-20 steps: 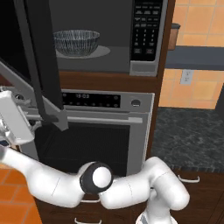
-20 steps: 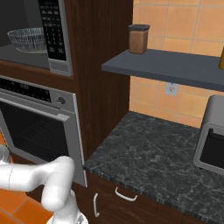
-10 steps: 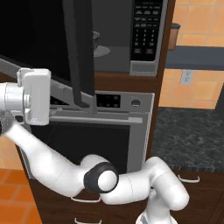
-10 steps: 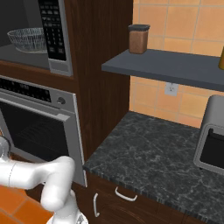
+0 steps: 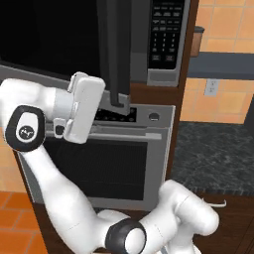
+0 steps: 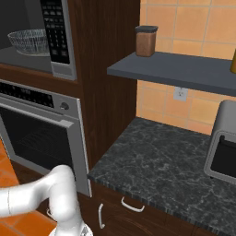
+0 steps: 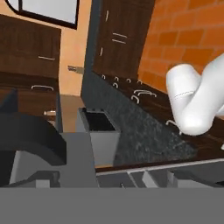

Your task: Open the microwave, place the bowl with waffle inside the microwave, then close the microwave door and turn it on.

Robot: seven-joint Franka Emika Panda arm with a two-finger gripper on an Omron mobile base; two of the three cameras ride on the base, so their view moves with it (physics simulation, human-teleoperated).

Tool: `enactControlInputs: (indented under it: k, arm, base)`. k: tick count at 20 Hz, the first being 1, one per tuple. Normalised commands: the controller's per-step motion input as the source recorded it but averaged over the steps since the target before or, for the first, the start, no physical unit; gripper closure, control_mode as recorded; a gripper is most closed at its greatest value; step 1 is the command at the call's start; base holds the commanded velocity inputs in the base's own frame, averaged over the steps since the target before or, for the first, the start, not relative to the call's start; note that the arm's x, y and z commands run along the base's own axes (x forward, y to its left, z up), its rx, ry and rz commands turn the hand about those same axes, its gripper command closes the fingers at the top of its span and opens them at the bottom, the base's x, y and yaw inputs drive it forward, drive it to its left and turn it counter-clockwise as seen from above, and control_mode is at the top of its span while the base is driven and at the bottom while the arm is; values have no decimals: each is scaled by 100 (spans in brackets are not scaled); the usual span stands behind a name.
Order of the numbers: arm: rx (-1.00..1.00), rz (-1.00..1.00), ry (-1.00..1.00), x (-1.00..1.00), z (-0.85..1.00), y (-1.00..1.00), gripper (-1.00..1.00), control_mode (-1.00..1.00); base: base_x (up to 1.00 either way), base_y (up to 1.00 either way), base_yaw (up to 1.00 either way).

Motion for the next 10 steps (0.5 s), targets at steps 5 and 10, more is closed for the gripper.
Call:
enactControlInputs:
  k: [5,10]
  arm:
    - [4,29,-25,89,-7,-41,-100,-100]
    - [2,35,-15,85,1,10,-100,-100]
  base:
    - [0,0,0]
    - [0,0,0]
